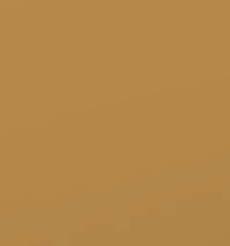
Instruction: Retrieve the wine glasses from the counter and place one next to each plate.
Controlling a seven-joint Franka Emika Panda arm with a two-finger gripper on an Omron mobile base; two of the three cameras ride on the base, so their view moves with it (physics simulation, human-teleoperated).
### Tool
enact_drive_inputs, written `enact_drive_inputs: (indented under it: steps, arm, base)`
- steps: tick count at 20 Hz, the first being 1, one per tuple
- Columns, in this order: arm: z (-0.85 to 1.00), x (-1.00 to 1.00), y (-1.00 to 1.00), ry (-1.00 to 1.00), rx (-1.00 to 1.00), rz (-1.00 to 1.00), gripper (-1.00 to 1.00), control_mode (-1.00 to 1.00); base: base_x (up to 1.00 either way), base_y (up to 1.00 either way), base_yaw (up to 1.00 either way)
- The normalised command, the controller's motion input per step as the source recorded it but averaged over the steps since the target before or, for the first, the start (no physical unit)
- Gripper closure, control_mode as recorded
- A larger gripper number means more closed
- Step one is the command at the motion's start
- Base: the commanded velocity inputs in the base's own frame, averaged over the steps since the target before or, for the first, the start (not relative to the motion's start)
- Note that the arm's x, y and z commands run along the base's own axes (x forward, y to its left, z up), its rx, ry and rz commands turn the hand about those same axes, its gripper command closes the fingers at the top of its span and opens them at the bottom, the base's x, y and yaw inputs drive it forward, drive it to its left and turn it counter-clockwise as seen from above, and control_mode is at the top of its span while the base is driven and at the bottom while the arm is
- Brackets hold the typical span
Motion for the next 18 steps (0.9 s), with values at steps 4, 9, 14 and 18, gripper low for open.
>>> enact_drive_inputs:
  steps: [4,9,14,18]
  arm:
    - [0.00,0.00,0.00,0.00,0.00,0.00,1.00,1.00]
    - [0.00,0.00,0.00,0.00,0.00,0.00,1.00,1.00]
    - [0.00,0.00,0.00,0.00,0.00,0.00,1.00,1.00]
    - [0.00,0.00,0.00,0.00,0.00,0.00,1.00,1.00]
  base:
    - [0.24,-0.01,0.38]
    - [0.85,0.01,0.01]
    - [0.83,0.11,0.08]
    - [0.27,-0.24,0.36]
